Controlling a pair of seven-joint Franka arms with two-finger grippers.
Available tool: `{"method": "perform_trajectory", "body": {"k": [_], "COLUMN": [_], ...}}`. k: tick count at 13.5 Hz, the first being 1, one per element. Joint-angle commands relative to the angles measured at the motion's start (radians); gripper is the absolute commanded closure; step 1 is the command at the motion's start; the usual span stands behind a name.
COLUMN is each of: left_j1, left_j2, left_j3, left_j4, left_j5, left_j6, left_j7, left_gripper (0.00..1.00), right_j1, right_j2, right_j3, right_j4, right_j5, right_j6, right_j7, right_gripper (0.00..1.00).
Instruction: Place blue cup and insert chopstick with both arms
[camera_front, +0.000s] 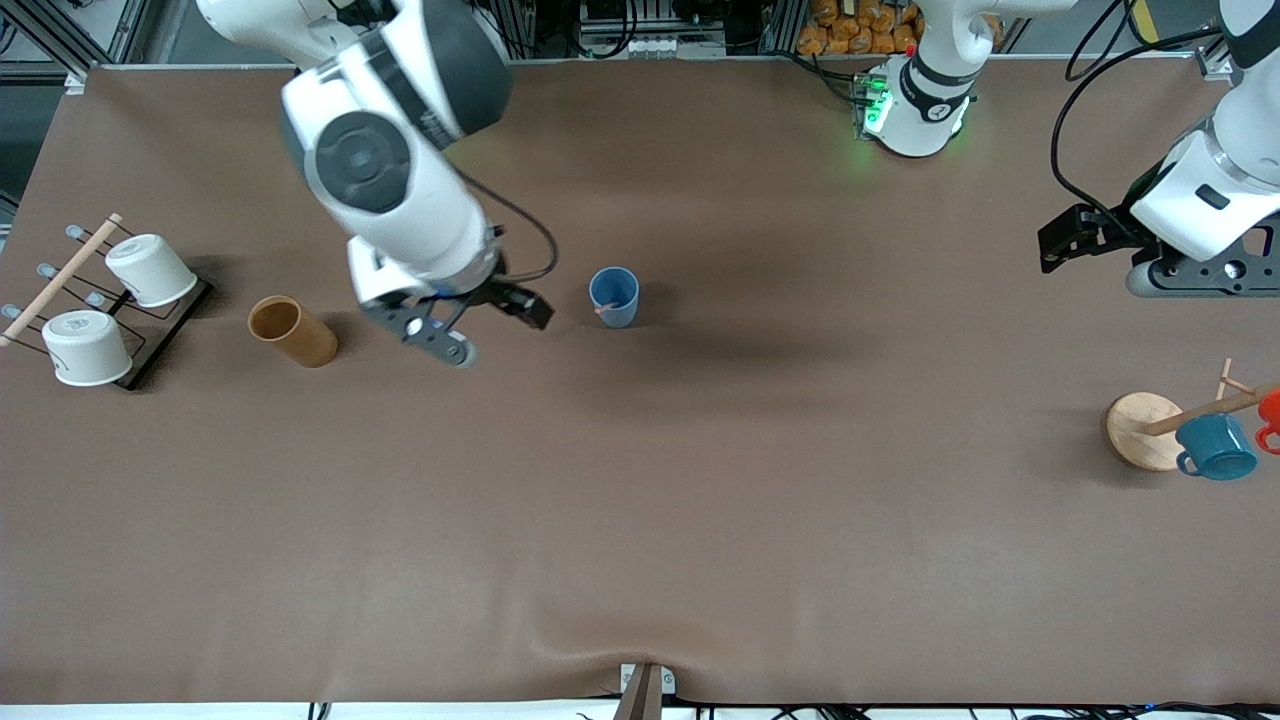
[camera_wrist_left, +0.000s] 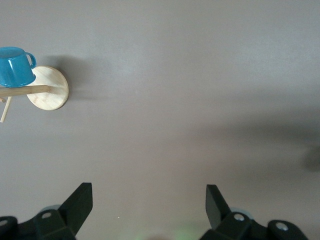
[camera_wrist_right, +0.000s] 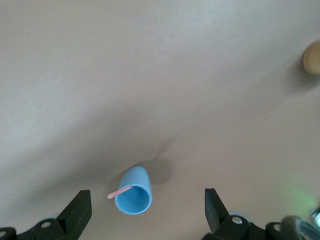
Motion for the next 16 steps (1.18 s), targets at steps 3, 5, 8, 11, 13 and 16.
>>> {"method": "perform_trajectory", "body": {"k": [3, 5, 8, 11, 13, 16], "left_j1": [-0.003, -0.002, -0.002, -0.002, -0.002, -0.002], "left_j2": [0.003, 0.003, 0.001, 0.003, 0.001, 0.001], "left_j3": [-0.022, -0.025, -0.025, -0.025, -0.026, -0.025], "left_j4": [0.008, 0.008, 0.008, 0.008, 0.006, 0.006], "left_j5": [-0.003, -0.003, -0.003, -0.003, -0.003, -0.003], "left_j6": [0.009, 0.008, 0.008, 0.008, 0.008, 0.008], "left_j7": [0.003, 0.003, 0.003, 0.001, 0.001, 0.001], "left_gripper": [0.0, 0.0, 0.0, 0.0, 0.0, 0.0], "right_j1": [-0.133, -0.167, -0.207, -0.245, -0.288, -0.343], "right_j2": [-0.014, -0.032, -0.044, -0.07, -0.099, -0.174], "right_j3": [0.012, 0.012, 0.012, 0.012, 0.012, 0.012], "right_j4": [0.002, 0.002, 0.002, -0.007, -0.018, -0.05], "right_j5": [-0.002, -0.005, -0.005, -0.047, -0.063, -0.065], "right_j6": [-0.056, -0.054, -0.054, -0.065, -0.079, -0.088], "right_j7": [-0.283, -0.36, -0.423, -0.489, -0.569, -0.716], "right_gripper": [0.0, 0.0, 0.0, 0.0, 0.0, 0.0]}}
